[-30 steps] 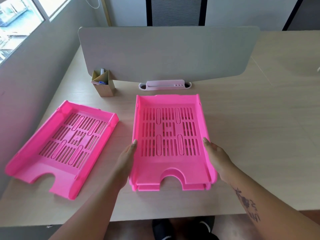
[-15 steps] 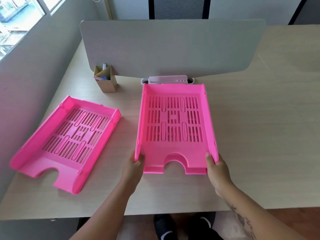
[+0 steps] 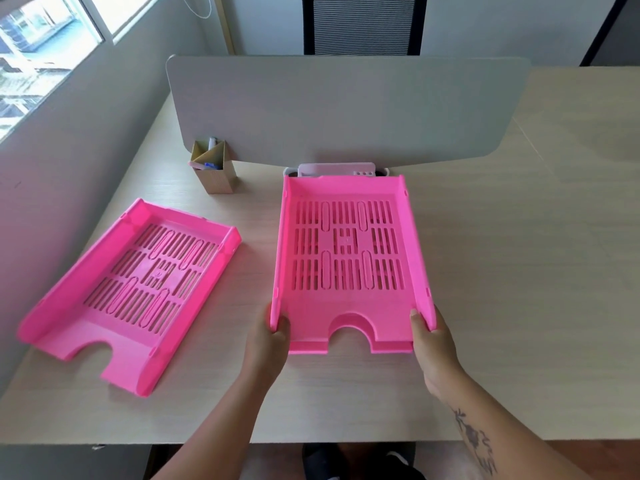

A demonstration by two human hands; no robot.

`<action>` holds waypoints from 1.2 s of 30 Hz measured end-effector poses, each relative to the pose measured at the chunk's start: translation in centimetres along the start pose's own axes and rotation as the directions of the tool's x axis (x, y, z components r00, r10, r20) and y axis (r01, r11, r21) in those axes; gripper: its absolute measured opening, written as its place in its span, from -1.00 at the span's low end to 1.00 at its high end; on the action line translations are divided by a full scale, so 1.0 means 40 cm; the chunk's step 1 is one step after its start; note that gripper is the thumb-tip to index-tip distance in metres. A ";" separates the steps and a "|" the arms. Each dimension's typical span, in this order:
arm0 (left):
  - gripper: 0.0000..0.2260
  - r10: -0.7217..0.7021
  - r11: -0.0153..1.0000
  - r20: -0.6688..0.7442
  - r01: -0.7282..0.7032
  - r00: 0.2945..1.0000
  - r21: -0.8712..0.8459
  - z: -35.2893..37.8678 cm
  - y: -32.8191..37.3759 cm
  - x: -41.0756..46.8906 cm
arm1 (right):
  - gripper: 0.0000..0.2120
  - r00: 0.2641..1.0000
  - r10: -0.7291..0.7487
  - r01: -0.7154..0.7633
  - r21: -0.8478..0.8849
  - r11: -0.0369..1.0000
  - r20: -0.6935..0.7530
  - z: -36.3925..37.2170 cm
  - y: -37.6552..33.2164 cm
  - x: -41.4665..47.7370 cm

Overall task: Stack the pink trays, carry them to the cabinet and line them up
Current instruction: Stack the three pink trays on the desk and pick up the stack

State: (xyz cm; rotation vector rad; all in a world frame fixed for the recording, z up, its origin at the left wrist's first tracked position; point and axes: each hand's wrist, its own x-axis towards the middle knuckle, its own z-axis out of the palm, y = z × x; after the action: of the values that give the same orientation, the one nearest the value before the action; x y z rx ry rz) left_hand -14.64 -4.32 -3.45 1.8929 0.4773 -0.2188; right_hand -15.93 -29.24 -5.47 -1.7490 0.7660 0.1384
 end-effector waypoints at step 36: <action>-0.78 -0.306 0.930 -0.251 0.232 0.918 -0.287 0.090 0.026 0.043 | -0.59 1.000 -0.026 0.025 -0.082 0.996 -0.013 -0.010 -0.036 0.056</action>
State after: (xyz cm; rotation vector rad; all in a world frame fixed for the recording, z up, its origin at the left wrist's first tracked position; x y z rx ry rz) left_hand -12.40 -7.61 -4.54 1.6094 0.9298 -0.0539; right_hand -13.52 -30.37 -5.19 -1.8380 0.7564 0.1420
